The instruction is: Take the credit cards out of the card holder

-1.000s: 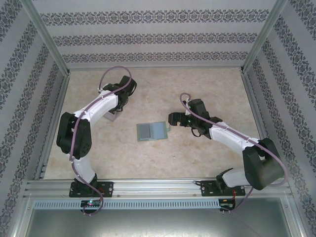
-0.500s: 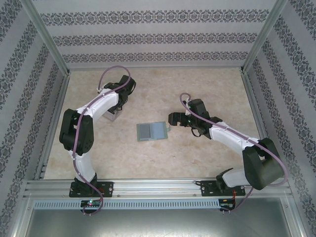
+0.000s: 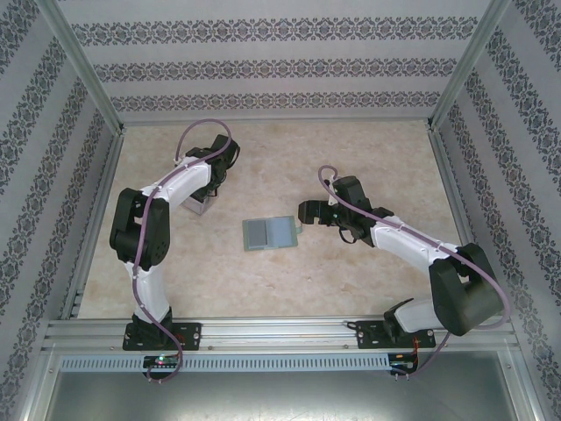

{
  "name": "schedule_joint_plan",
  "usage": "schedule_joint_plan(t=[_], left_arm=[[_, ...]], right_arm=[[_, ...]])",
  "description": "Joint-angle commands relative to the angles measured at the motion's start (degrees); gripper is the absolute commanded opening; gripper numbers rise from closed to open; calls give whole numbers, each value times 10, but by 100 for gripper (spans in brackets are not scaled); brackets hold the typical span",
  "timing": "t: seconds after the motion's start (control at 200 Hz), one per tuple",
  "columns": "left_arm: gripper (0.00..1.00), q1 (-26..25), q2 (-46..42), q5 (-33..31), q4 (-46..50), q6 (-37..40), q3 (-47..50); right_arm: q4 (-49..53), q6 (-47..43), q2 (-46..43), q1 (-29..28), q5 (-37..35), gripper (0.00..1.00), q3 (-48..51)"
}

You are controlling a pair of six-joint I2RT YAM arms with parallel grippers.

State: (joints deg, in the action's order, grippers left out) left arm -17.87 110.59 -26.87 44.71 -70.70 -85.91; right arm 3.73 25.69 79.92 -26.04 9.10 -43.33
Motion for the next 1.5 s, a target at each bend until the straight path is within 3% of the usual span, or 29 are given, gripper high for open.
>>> schedule_joint_plan(t=[0.0, 0.45, 0.634, 0.764, 0.939, 1.169, 1.269, 1.494], left_arm=[[15, 6, 8, 9, -14, 13, -11], [45, 14, -31, 64, -42, 84, -11], [69, 14, -105, 125, -58, 148, 36], [82, 14, -171, 164, -71, 190, 92], [100, 14, -263, 199, -104, 226, 191], [99, 14, -351, 228, -136, 251, 306], [99, 14, -365, 246, -134, 261, 327], [99, 14, -389, 274, -150, 272, 370]], right_arm=[[5, 1, 6, -6, 9, 98, -2], [5, -3, 5, -6, 12, 98, -2], [40, -6, -20, -25, -52, 97, -12], [49, -16, -18, -53, -71, 96, -23], [110, -34, 32, -139, -120, 94, -83], [154, -47, 134, -235, -147, 88, -179], [176, -33, 186, -241, -143, 80, -220], [190, -15, 258, -232, -143, 76, -264]])
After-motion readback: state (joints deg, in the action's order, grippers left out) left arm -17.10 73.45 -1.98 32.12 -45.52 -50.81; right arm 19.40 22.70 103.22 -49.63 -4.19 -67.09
